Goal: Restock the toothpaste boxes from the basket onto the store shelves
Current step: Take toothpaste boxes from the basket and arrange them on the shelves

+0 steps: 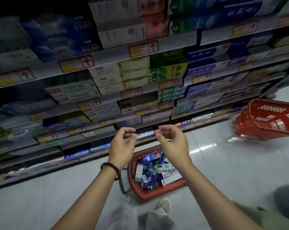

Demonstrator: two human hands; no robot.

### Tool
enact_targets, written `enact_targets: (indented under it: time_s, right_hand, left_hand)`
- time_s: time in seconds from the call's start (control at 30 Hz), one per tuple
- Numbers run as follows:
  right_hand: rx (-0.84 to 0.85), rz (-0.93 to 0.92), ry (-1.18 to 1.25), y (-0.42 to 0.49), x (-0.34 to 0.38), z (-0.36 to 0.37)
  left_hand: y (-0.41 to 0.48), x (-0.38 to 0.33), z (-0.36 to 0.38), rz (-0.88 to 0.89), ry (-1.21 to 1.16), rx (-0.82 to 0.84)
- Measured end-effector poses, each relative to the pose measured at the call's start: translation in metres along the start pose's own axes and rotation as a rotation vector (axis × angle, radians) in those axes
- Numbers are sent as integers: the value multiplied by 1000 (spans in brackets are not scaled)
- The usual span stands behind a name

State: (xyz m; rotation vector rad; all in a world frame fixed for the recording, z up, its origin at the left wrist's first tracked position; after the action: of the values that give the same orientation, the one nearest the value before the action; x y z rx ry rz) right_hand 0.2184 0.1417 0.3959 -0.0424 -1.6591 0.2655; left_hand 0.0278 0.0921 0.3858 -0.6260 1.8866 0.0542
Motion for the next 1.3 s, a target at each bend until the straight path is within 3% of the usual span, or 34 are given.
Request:
enact_targets:
  time_s: [0.17,0.57,0.9,1.3]
  right_hand:
    - [-19,59,-4,-9,-33,-9]
    - [-279,247,45,-19,-154,3]
    - [-287,437,104,-47,-269,32]
    - [-282,618,88,-58,-390,46]
  left_hand:
    - [0,29,21,-50,15,24]
    - [12,123,66,-196,66,168]
    - [19,227,97,-181,250,159]
    - [32,349,138,-241,493,281]
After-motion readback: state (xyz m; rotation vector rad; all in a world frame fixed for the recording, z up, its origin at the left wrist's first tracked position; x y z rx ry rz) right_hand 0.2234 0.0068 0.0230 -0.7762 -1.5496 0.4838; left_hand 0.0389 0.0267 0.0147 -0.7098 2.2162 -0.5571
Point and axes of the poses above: each hand's wrist, its own y-axis towards the middle knuckle, its own z-axis out of the palm, x = y × z, the point moved 1 cm from there along y, towards the middle knuckle, and after that the axes turned 4 degrees about y, right-handed, at the moved point
